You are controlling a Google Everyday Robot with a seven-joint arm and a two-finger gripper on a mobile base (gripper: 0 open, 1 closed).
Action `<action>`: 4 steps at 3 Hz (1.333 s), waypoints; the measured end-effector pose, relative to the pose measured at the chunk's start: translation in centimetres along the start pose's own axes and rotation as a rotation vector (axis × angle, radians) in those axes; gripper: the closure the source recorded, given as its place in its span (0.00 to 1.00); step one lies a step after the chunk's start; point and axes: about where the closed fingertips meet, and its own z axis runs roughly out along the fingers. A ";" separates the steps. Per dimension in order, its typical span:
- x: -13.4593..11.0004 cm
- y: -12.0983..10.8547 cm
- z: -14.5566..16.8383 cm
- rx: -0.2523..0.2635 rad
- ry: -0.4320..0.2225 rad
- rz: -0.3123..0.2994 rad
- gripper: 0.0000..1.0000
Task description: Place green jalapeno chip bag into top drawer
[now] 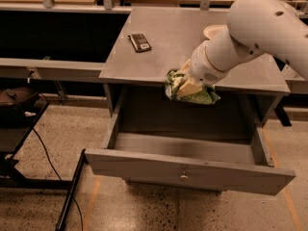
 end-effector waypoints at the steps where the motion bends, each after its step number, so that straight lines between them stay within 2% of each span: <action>1: 0.0 0.5 0.3 -0.023 -0.007 -0.047 0.36; 2: 0.0 0.9 -0.2 -0.039 -0.007 -0.127 0.12; 3: 0.2 1.1 -1.3 -0.026 -0.002 -0.195 0.00; 4: 1.3 0.1 -2.8 0.019 0.007 -0.149 0.00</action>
Offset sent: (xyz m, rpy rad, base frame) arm -0.0167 -0.0048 0.0034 -0.0773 -0.0596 0.2176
